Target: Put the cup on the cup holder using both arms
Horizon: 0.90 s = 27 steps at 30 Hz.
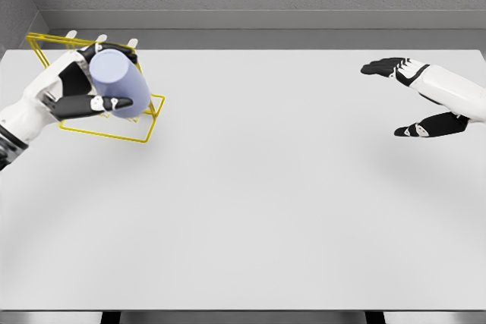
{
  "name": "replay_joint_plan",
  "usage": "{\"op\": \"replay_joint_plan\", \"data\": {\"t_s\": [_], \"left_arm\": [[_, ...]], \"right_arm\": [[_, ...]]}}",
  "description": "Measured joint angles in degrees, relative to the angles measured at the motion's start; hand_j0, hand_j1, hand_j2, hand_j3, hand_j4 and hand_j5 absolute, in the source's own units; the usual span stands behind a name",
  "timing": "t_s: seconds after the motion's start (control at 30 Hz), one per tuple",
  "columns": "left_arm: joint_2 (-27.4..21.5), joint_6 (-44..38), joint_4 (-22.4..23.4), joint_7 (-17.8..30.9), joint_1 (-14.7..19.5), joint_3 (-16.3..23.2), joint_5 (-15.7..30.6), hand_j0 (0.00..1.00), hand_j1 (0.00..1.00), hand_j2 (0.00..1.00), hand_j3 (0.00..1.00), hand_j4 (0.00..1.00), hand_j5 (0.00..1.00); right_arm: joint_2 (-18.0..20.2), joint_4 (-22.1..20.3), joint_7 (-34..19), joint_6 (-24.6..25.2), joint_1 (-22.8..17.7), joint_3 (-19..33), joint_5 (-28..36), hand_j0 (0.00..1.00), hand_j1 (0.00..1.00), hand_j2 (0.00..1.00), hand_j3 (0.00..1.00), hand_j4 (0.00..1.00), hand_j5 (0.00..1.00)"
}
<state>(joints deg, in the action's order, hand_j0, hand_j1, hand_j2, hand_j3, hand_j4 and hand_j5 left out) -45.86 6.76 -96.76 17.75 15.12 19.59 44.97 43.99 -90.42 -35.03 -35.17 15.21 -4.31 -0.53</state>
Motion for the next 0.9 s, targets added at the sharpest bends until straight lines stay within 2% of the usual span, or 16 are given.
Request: {"op": "replay_joint_plan", "data": {"t_s": [0.9], "left_arm": [[-1.5, 0.0, 3.9, 0.1, 0.0, -1.6, 1.7, 0.69, 0.69, 0.69, 0.69, 0.69, 0.69]], "right_arm": [[-0.1, -0.2, 0.0, 0.0, -0.4, 0.0, 0.0, 1.0, 1.0, 1.0, 1.0, 1.0, 1.0]]}}
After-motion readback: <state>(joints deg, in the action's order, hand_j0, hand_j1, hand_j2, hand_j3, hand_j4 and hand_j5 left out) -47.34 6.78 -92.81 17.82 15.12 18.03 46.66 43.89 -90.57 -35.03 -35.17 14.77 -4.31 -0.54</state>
